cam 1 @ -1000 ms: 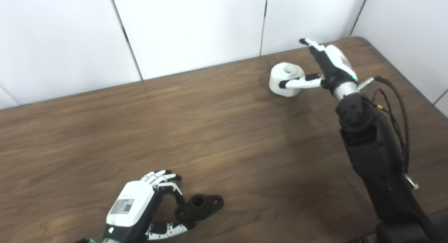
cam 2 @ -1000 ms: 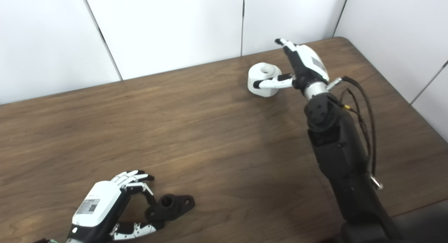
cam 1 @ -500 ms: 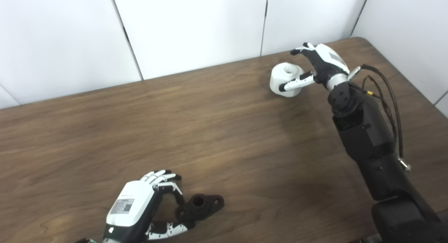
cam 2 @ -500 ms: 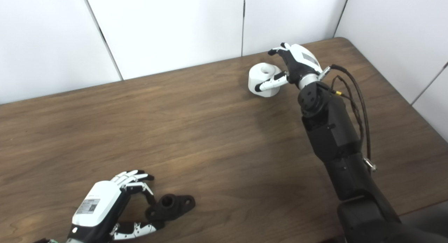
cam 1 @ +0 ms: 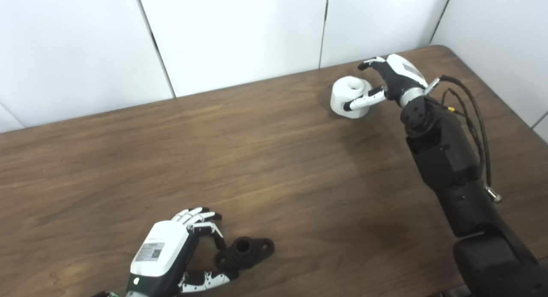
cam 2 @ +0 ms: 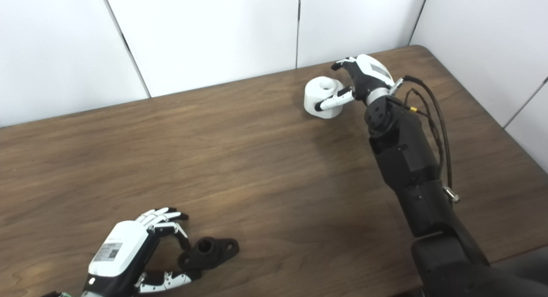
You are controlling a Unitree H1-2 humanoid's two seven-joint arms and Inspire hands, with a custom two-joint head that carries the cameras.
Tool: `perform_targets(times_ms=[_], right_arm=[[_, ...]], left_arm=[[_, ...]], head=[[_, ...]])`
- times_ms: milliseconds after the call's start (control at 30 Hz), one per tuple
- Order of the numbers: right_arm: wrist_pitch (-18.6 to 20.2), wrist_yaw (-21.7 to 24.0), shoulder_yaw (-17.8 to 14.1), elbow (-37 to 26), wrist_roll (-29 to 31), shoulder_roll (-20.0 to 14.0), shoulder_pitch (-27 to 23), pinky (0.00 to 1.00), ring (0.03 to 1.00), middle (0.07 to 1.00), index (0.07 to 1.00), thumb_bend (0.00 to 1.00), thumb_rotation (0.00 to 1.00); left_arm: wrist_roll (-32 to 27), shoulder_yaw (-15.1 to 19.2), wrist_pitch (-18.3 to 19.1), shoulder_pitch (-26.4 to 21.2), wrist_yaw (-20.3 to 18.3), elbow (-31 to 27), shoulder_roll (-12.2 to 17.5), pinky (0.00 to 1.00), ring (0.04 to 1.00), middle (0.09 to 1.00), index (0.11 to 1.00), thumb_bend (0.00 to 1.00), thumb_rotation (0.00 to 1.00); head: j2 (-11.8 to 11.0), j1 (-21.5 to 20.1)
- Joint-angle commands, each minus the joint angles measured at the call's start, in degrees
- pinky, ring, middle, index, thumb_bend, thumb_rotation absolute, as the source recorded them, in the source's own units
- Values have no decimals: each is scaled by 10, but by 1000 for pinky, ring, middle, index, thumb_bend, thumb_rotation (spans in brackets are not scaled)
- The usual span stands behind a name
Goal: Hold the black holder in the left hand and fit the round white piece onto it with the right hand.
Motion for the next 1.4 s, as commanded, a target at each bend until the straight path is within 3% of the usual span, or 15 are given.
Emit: perform_targets(times_ms=[0, 700, 1367], right_arm=[[-4, -4, -8, -9, -1, -17, -32, 940, 1000, 943, 819, 798, 335], [-4, -8, -2, 9, 7, -19, -45, 900, 997, 906, 794, 781, 306], [-5, 3, 55, 8, 14, -62, -38, 895, 977, 879, 742, 785, 330]], left_arm=[[18, 6, 21, 6, -13, 20, 10, 878, 875, 804, 489, 514, 55], [16, 7, 24, 3, -19, 21, 8, 875, 877, 805, 490, 514, 55], [23, 7, 30, 1, -27, 15, 2, 881, 880, 808, 490, 513, 57]], head=[[0, 0], [4, 2], [8, 9]])
